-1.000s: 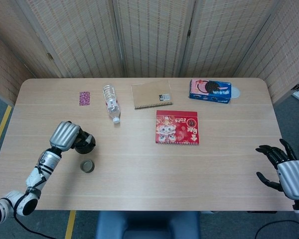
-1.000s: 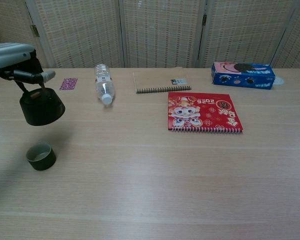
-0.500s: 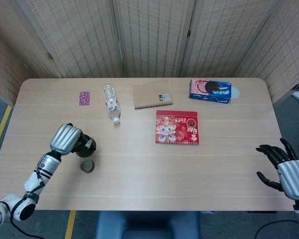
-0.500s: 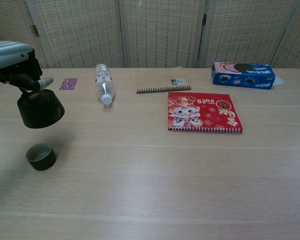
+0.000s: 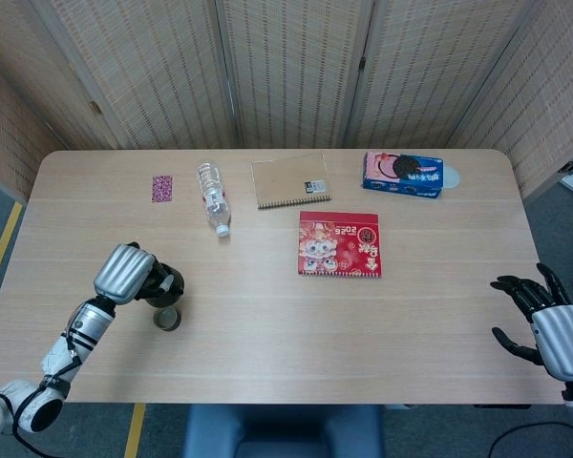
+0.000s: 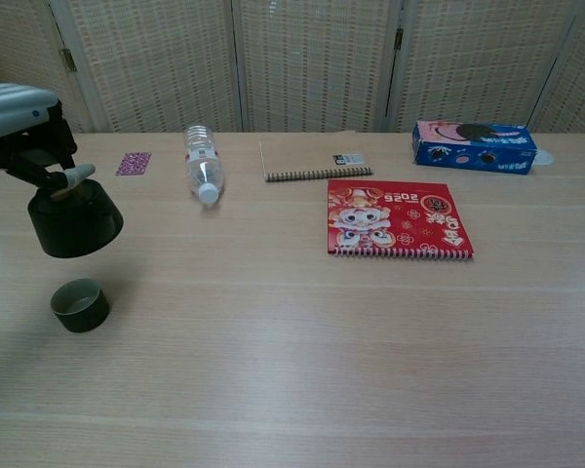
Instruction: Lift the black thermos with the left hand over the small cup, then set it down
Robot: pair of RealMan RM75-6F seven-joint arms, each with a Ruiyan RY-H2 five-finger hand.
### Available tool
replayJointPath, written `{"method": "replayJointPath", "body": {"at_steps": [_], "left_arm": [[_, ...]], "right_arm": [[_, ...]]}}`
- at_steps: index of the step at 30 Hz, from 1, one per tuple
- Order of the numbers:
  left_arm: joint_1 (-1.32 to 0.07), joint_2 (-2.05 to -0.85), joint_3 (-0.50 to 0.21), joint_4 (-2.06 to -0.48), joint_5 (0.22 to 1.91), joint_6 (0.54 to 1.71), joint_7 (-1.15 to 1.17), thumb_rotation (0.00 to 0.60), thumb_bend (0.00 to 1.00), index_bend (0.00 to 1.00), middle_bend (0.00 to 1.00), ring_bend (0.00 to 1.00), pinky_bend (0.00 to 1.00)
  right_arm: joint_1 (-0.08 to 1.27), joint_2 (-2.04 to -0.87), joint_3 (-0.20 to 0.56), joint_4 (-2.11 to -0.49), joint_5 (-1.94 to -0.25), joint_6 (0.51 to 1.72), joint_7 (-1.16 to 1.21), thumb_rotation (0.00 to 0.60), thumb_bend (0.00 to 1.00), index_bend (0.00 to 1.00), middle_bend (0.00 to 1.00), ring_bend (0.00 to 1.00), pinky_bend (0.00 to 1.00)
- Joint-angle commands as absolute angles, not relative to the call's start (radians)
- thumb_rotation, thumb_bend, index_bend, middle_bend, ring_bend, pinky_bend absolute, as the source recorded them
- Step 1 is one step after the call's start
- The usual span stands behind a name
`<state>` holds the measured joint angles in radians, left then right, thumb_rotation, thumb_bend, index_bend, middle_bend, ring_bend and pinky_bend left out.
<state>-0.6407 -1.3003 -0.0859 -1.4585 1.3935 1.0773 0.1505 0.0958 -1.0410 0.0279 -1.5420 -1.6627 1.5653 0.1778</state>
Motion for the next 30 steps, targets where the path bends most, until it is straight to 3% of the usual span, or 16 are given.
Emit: {"method": "replayJointPath", "body": {"at_steps": [1,21,24,30], "left_arm": [[-0.631,-1.297,-0.075,-1.461,1.413,1.092,0.163,0.396,0.49,1.00,1.00,0.92,0.54],[-0.585,-1.309,-0.043,-1.430,1.466,1.144,0.238,0.397,0.49,1.00,1.00,0.92,0.54],[-0.579,-1.312,-0.043,-1.432,1.463,1.146,0.246,0.413,0.49,1.00,1.00,0.92,0.54],[-0.571,-1.319,-0.042,-1.420,1.470,1.156,0.268,0.502,0.50,1.00,1.00,0.92,0.54]], "right_arm": [[0.099,-1.030,0.033,-1.555,-1.662,1.567,0.171,0.600,0.27,0.23,0.26,0.24,0.04],[0.105,-0.994,0.036,-1.613,-1.662,1.557,0.129,0.600,0.27,0.23,0.26,0.24,0.04],[0.106,-0.993,0.036,-1.615,-1.665,1.557,0.127,0.600,0.27,0.23,0.26,0.24,0.04],[0.106,-0.995,0.034,-1.615,-1.664,1.556,0.127,0.600,0.27,0.23,0.26,0.24,0.04]]}}
